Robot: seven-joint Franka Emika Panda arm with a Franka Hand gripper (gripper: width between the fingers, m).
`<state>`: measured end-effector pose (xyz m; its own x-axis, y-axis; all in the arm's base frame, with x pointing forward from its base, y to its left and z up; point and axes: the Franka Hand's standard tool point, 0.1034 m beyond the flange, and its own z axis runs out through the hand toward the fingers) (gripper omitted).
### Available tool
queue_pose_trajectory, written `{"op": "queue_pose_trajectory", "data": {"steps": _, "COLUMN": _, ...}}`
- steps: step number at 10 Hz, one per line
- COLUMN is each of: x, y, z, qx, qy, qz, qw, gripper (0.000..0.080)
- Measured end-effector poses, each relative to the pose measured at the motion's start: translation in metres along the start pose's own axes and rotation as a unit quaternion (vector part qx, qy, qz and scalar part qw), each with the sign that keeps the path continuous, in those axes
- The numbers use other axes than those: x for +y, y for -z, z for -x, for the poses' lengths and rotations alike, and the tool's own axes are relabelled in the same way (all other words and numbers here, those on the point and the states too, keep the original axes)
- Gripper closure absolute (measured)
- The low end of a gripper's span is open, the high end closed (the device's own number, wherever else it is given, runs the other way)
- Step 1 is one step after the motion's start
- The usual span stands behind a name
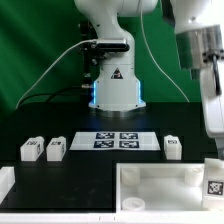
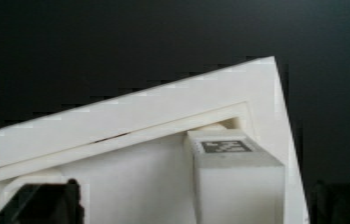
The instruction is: Assemble one leg
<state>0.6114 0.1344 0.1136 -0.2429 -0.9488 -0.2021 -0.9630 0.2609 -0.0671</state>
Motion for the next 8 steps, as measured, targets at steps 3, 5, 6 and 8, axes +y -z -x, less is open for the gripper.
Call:
{"op": "queue_pose_trajectory", "data": {"steps": 3, "x": 0.0013, "y": -0.0029, "z": -0.0008, "qx": 0.001, "qy": 0.001, "qz": 0.002, "qw": 1.000, "gripper": 0.0150}}
{"op": "queue_pose_trajectory", "data": {"steps": 5, "x": 0.0014, "y": -0.0031, "z": -0.0007, "qx": 0.001, "qy": 0.001, "qz": 0.002, "qw": 1.000, "gripper": 0.0150}}
{"op": "queue_pose_trajectory", "data": {"steps": 6, "x": 0.0014, "y": -0.0032, "z": -0.0007, "qx": 0.002, "qy": 0.001, "qz": 0.002, "qw": 1.000, "gripper": 0.0150}}
{"op": "queue_pose_trajectory", "data": {"steps": 8, "x": 0.0015, "y": -0.0032, "z": -0.0007, "qx": 0.002, "qy": 0.001, "qz": 0.002, "qw": 1.000, "gripper": 0.0150}}
